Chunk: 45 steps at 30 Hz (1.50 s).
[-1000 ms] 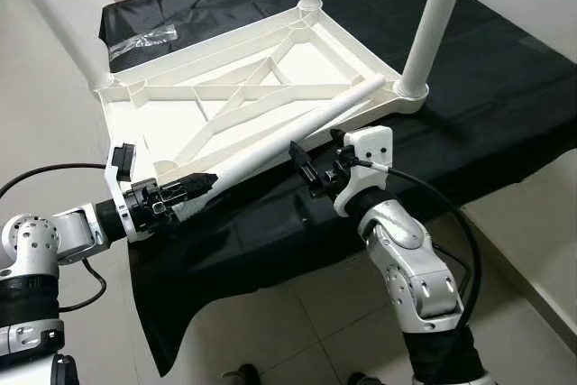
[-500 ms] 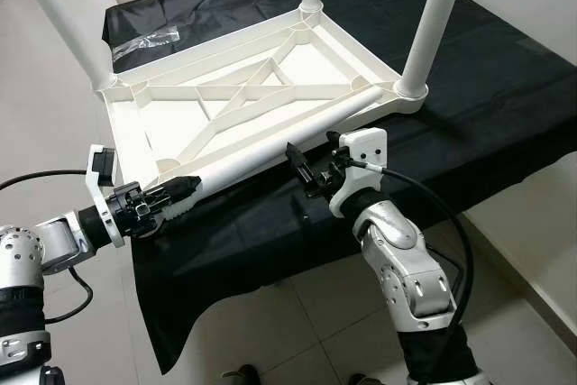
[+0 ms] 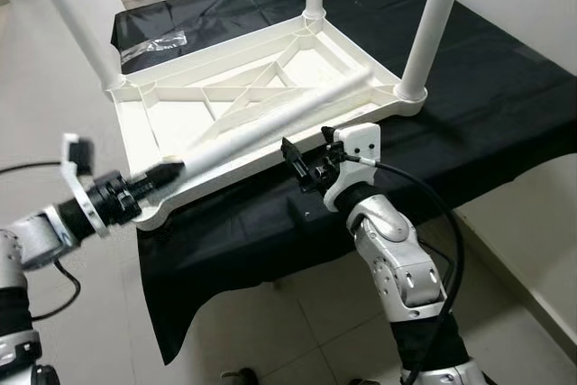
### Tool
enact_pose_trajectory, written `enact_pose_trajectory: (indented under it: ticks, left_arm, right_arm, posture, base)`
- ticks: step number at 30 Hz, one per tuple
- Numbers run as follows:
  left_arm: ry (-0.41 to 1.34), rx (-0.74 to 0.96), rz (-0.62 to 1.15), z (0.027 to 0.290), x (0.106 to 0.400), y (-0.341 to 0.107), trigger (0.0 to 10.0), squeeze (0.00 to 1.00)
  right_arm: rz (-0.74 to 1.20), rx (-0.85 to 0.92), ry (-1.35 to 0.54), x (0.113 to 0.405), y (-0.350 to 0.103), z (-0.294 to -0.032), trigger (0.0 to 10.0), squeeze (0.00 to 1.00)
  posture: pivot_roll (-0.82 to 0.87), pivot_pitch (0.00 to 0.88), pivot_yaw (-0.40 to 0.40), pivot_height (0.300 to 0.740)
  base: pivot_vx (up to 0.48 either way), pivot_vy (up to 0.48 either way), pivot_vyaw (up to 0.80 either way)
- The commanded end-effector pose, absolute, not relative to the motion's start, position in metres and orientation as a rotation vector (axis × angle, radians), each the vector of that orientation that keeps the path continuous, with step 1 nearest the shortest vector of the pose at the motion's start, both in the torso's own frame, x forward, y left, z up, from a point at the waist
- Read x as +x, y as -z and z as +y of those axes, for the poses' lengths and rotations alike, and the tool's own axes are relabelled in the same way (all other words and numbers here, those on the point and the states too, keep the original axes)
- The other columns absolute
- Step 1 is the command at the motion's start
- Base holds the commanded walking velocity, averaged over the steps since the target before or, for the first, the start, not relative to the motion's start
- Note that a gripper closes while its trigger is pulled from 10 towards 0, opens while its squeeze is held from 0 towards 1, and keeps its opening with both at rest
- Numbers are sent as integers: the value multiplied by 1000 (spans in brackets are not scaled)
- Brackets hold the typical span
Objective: Building children table
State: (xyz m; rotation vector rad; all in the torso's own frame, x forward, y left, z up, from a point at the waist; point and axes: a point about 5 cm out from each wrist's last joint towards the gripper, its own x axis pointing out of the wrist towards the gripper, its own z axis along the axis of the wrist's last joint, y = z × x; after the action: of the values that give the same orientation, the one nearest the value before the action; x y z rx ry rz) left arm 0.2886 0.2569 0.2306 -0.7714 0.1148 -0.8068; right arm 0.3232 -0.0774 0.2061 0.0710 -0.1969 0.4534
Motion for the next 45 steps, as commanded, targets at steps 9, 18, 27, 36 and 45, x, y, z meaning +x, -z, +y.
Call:
enact_pose_trajectory:
  ticks: [9, 18, 27, 36, 45]
  left_arm:
    - [775, -681, -150, 261, 260, -263, 10000, 0]
    - [842, -758, -265, 213, 230, -257, 10000, 0]
    - [864, -838, -209, 185, 216, -236, 10000, 0]
    - [786, -879, -217, 183, 212, -235, 10000, 0]
    - [805, -947, -156, 162, 206, -221, 10000, 0]
  right_arm:
    - [-90, 480, -530, 328, -207, -62, 10000, 961]
    - [11, 1008, -865, 318, -219, -53, 10000, 0]
    - [-67, 1202, -1161, 299, -240, -66, 10000, 0]
    - [-29, 1196, -1182, 296, -231, -75, 10000, 0]
    - [33, 1166, -1191, 290, -228, -64, 10000, 0]
  posture:
    - [30, 89, 26, 740]
    - [27, 81, -2, 740]
    - [26, 84, -10, 740]
    - [22, 91, -17, 740]
    - [17, 103, -14, 740]
  base:
    - [0, 0, 0]
    - [0, 0, 0]
    - [0, 0, 0]
    - [0, 0, 0]
    - [0, 0, 0]
